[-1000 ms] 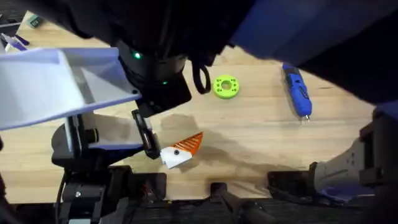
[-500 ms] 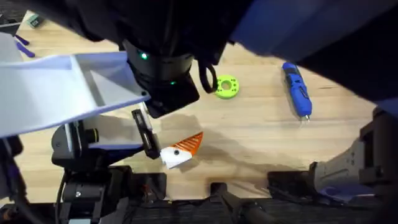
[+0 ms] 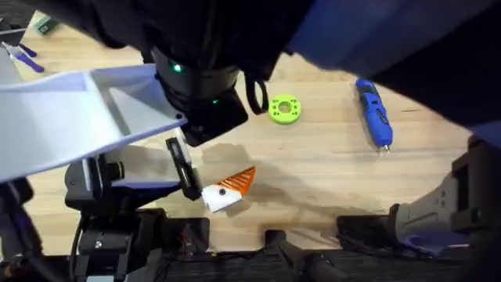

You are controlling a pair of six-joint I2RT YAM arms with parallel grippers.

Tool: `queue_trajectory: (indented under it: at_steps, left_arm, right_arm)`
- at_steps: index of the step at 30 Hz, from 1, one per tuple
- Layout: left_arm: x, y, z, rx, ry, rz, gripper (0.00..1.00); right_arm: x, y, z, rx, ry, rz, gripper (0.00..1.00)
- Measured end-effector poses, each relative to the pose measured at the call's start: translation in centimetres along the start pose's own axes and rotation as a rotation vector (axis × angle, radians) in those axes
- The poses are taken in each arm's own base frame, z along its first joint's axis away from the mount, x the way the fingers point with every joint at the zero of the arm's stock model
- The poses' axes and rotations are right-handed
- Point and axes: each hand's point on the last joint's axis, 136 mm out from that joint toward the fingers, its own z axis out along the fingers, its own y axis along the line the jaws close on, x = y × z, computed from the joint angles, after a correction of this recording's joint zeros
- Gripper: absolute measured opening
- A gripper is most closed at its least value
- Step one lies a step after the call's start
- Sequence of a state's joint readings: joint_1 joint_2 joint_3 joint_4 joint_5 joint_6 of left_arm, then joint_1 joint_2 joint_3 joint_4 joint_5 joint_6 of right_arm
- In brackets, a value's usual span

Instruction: Pick up the gripper from the table and insert it into the empty holder that is missing its gripper. Then pick up a screw, insert it into the mounting hole, and use the screwdriver to tighten it. Finally, clean up the table by picking up the vegetable and placing it into the bucket.

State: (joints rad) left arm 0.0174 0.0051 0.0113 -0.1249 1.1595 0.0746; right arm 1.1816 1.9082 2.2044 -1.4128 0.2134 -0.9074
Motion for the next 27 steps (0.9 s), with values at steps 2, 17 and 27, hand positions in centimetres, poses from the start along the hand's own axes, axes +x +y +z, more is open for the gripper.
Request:
queue_trajectory:
  at_steps: [2,17,27]
  left_arm:
    - [0.0,0.0,0.0,0.0,0.0,0.0,0.985]
    - [0.0,0.0,0.0,0.0,0.0,0.0,0.985]
    - [0.0,0.0,0.0,0.0,0.0,0.0,0.985]
  right_arm:
    - [-0.1,0.0,0.3,-0.005,0.005,-0.008,0.006]
    - [-0.3,0.1,1.5,-0.023,0.017,-0.039,0.006]
    - [-0.3,0.1,1.6,-0.025,0.019,-0.042,0.006]
